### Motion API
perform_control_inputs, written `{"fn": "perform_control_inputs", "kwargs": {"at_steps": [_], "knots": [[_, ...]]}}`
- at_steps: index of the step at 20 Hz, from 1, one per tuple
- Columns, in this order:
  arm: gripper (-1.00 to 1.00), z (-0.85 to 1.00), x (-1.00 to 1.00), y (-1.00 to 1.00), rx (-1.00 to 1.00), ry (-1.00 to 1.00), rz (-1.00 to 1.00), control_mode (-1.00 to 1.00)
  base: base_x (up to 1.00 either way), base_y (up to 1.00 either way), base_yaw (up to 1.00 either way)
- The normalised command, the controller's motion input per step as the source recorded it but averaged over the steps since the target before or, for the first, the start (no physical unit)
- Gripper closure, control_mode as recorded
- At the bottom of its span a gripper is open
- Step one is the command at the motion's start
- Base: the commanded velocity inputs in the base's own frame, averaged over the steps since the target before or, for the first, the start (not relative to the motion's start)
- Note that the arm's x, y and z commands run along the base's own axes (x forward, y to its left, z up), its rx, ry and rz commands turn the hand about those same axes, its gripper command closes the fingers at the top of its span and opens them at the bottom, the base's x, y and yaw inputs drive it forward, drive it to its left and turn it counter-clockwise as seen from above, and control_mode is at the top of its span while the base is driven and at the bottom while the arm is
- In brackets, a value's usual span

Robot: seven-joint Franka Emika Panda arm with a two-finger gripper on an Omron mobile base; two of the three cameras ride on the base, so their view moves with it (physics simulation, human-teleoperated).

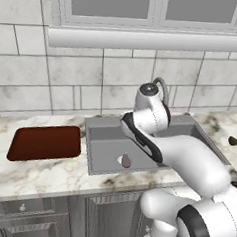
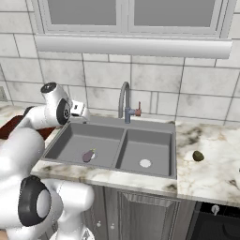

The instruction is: Pick up all produce items and place them in the sink. Turn on the sink faucet to wash them. Then turn the sink off and put them in the tray.

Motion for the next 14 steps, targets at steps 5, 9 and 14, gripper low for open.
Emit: {"fn": "perform_control_inputs", "kwargs": {"at_steps": [5,9,14], "knots": [[-1.00,0.00,-0.40,-0.50,0.00,0.03,0.00,-1.00,0.00,0.00,0.00],[-1.00,0.00,-0.32,-0.55,0.00,0.04,0.00,-1.00,0.00,0.00,0.00],[-1.00,0.00,-0.17,-0.64,0.00,0.07,0.00,-1.00,0.00,0.00,0.00]]}}
